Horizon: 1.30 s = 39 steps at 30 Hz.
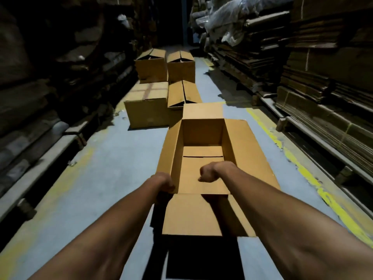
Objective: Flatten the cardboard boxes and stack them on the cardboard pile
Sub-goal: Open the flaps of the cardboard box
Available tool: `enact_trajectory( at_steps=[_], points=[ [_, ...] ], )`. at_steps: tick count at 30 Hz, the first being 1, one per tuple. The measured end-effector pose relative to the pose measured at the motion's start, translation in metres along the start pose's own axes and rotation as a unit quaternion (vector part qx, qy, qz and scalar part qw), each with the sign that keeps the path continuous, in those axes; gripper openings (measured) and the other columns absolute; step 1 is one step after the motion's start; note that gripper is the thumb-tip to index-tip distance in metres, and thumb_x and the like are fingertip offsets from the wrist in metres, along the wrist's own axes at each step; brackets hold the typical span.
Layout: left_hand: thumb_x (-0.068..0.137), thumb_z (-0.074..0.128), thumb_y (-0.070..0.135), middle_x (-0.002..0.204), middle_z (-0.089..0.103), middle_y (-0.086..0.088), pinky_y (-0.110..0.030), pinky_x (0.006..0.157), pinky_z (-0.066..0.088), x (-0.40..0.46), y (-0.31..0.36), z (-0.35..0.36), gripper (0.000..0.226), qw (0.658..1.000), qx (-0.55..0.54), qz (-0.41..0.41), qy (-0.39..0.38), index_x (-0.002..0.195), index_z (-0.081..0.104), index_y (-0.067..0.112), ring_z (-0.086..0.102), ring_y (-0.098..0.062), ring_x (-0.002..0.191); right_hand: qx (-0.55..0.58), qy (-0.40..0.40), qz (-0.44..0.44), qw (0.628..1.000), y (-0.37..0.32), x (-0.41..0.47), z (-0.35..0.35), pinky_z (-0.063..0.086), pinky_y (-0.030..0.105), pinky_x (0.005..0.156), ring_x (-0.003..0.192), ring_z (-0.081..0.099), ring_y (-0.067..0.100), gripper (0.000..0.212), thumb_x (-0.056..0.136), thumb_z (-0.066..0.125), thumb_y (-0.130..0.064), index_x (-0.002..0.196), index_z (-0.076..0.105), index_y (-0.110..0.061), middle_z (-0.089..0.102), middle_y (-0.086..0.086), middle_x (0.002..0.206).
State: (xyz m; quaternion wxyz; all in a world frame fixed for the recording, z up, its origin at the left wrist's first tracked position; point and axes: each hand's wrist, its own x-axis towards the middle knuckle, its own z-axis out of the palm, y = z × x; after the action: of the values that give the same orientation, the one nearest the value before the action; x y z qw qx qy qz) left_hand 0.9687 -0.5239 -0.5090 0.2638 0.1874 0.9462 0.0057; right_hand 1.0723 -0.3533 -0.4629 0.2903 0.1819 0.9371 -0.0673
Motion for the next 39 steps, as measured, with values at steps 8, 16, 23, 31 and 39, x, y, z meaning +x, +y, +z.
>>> enact_trajectory(
  at_steps=[8,16,23,31,39],
  points=[
    [0.094,0.067,0.021,0.080,0.065,-0.005,-0.026,0.045,0.043,-0.053,0.021,-0.036,0.014,0.997,-0.025,0.033,0.071,0.101,0.069,0.009,0.062,-0.016,0.063,0.105,-0.081,-0.088,0.987,-0.062,-0.059,-0.014,0.049,0.047,0.100,0.133,0.052,0.032,0.094,0.083,0.071,-0.071,0.155,0.038,-0.019,0.049,0.005,0.150],
    [0.097,0.060,0.026,0.091,0.063,-0.010,-0.034,0.067,0.052,-0.068,0.024,-0.061,0.016,0.985,-0.125,0.050,0.110,0.096,0.057,0.010,0.067,-0.029,0.092,0.193,0.163,-0.012,0.968,-0.089,-0.048,-0.005,0.045,0.043,0.095,0.103,0.062,0.024,0.031,0.084,0.075,-0.042,0.104,0.064,-0.022,0.065,0.004,0.100],
    [0.096,0.053,0.055,0.094,0.080,-0.007,-0.038,0.079,0.053,-0.058,0.011,-0.075,0.049,0.904,-0.419,0.047,0.066,0.095,0.074,0.010,0.076,-0.028,0.089,0.211,0.316,-0.047,0.924,-0.065,-0.043,-0.017,0.042,0.048,0.096,0.103,0.062,0.027,0.037,0.091,0.072,-0.049,0.116,0.059,-0.025,0.068,0.003,0.105],
    [0.097,0.056,0.068,0.166,0.029,-0.013,-0.068,0.088,0.057,-0.062,-0.018,-0.060,0.080,0.836,-0.541,0.019,-0.090,0.160,0.027,0.030,0.053,-0.054,0.128,0.282,0.328,-0.109,0.895,-0.035,-0.056,-0.035,0.035,0.056,0.116,0.137,0.052,0.023,0.035,0.102,0.055,-0.024,0.133,0.069,-0.029,0.066,-0.005,0.139],
    [0.082,0.064,0.080,0.164,0.025,-0.024,-0.079,0.083,0.052,-0.072,0.000,-0.046,0.105,0.776,-0.615,0.009,-0.141,0.163,0.024,0.026,0.030,-0.055,0.145,0.413,0.374,-0.056,0.829,-0.030,-0.071,-0.043,0.052,0.042,0.102,0.124,0.060,0.028,0.035,0.099,0.063,-0.036,0.124,0.067,-0.011,0.067,0.007,0.125]
  ],
)
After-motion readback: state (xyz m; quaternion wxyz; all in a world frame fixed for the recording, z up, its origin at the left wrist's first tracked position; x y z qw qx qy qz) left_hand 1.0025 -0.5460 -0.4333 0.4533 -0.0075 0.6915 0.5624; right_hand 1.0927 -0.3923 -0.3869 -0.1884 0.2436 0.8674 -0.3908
